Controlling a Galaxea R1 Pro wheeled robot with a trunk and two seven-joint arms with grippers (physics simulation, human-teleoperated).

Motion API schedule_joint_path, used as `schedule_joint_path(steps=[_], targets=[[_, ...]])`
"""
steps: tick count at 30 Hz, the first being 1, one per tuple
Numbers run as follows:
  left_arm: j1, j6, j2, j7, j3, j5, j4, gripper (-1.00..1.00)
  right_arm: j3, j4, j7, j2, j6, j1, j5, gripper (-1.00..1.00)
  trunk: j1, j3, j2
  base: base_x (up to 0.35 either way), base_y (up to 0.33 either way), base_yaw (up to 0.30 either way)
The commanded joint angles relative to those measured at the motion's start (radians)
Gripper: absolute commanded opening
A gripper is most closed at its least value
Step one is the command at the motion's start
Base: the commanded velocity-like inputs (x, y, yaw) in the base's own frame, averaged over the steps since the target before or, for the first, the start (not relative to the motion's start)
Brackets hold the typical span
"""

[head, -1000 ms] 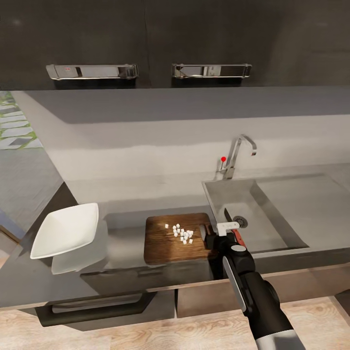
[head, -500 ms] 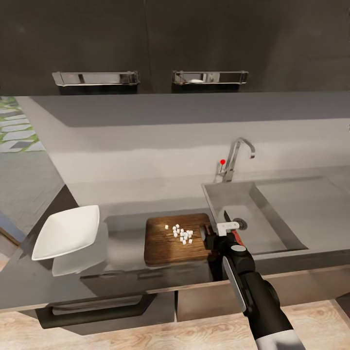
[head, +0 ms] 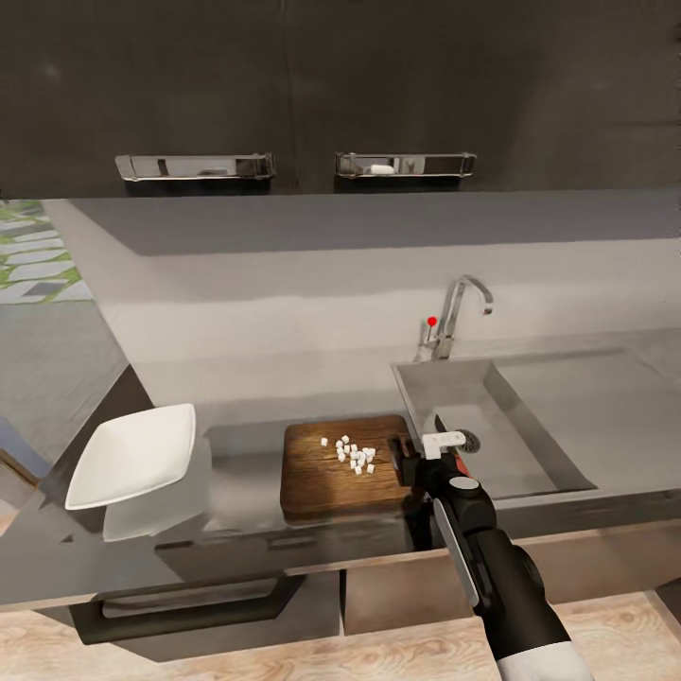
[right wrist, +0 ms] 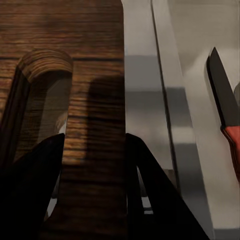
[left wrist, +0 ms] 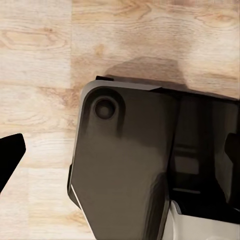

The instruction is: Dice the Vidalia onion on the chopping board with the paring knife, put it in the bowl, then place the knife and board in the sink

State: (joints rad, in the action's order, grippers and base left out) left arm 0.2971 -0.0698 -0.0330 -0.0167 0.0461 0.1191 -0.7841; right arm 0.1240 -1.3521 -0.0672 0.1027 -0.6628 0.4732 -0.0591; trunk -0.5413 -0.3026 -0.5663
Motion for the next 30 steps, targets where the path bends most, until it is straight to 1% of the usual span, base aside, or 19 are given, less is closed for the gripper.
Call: schedule_joint_path(steps=[1,11,26,30], targets=[[0.0,-0.001,-0.001,-0.002,0.001,0.01,-0.001,1.0,0.002,-0.001,-0.002,0.0,-0.006,0.001,-0.005,-1.0,0.0,0.0,-0.001,-0.015,0.0,0.0],[0.0,-0.001,-0.001,-0.002,0.001,0.01,-0.001,1.0,0.001,-0.001,-0.001,-0.001,-0.006,0.001,-0.004,-1.0,0.0,0.016,-0.001,-0.224,0.054,0.0],[0.0,-0.001,0.0,-0.002,0.001,0.01,-0.001,1.0,0.001,-0.002,-0.001,-0.001,-0.007,0.001,-0.004,-1.0,0.0,0.04,-0.001,-0.013,0.006,0.0],[0.0,-0.001,-0.001,-0.002,0.001,0.01,-0.001,1.0,0.0,-0.002,-0.001,-0.001,-0.021,0.001,-0.004,-1.0,0.0,0.047,-0.001,-0.07,0.066,0.0]])
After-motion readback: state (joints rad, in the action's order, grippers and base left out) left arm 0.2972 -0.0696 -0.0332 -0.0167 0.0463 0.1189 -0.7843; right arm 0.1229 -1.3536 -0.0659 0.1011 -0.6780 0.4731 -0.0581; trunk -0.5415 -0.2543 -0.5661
